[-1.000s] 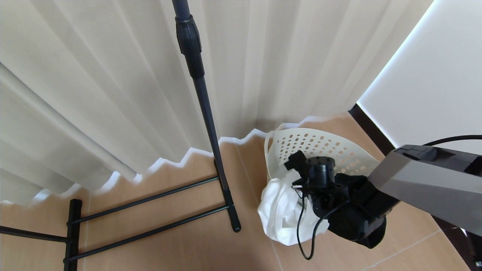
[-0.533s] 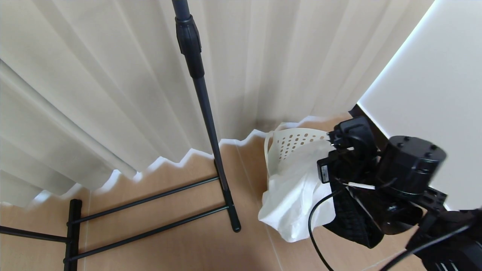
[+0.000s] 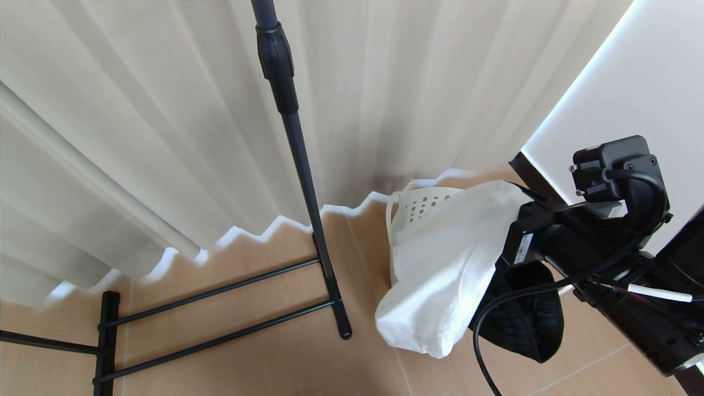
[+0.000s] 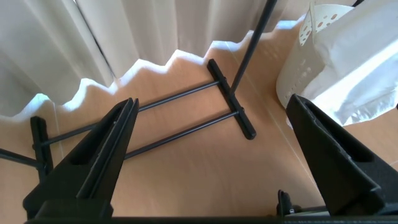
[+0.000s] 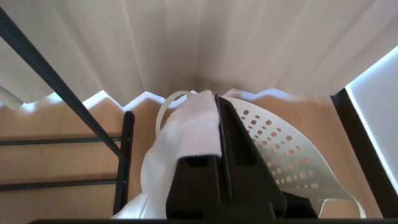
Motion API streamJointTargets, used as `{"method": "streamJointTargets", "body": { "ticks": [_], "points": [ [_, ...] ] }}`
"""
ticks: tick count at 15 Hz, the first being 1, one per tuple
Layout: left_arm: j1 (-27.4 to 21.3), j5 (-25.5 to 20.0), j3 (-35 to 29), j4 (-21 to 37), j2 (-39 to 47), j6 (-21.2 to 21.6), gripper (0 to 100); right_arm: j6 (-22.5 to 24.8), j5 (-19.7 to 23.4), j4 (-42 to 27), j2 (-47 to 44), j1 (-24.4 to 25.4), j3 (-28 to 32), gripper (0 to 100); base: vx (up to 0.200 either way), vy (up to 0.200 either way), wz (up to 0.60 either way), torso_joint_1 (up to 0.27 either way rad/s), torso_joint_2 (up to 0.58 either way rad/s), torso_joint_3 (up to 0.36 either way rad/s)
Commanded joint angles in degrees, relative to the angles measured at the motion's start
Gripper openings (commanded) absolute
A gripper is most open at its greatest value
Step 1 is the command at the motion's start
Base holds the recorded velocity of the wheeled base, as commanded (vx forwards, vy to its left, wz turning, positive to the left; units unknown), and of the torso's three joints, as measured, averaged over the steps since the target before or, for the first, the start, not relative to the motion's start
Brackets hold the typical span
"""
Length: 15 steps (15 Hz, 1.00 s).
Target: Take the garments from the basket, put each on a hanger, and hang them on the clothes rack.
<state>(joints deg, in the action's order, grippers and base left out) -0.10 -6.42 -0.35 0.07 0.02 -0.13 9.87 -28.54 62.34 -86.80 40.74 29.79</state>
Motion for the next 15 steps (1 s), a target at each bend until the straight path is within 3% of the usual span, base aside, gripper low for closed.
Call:
{"method": "streamJointTargets", "body": {
  "ticks": [1, 9, 12, 15],
  "points": [
    [0.0, 0.0, 0.0, 0.0, 0.0, 0.0, 100, 0.1, 0.0, 0.1, 0.9, 0.0, -0.1, 0, 0.000, 0.000, 0.00, 0.002, 0.00, 0.056],
    [0.0, 0.0, 0.0, 0.0, 0.0, -0.1, 100, -0.1, 0.2, 0.5, 0.9, 0.0, -1.1, 0, 0.000, 0.000, 0.00, 0.003, 0.00, 0.177],
    [0.0, 0.0, 0.0, 0.0, 0.1, -0.1, 100, 0.1, 4.0, 0.7, 1.2, -2.0, -2.2, 0, 0.000, 0.000, 0.00, 0.002, -0.02, 0.181],
    [0.0, 0.0, 0.0, 0.0, 0.1, -0.2, 100, 0.1, 4.1, 0.6, 1.7, -2.1, -2.3, 0, 0.000, 0.000, 0.00, 0.019, -0.31, -0.076]
  ]
}}
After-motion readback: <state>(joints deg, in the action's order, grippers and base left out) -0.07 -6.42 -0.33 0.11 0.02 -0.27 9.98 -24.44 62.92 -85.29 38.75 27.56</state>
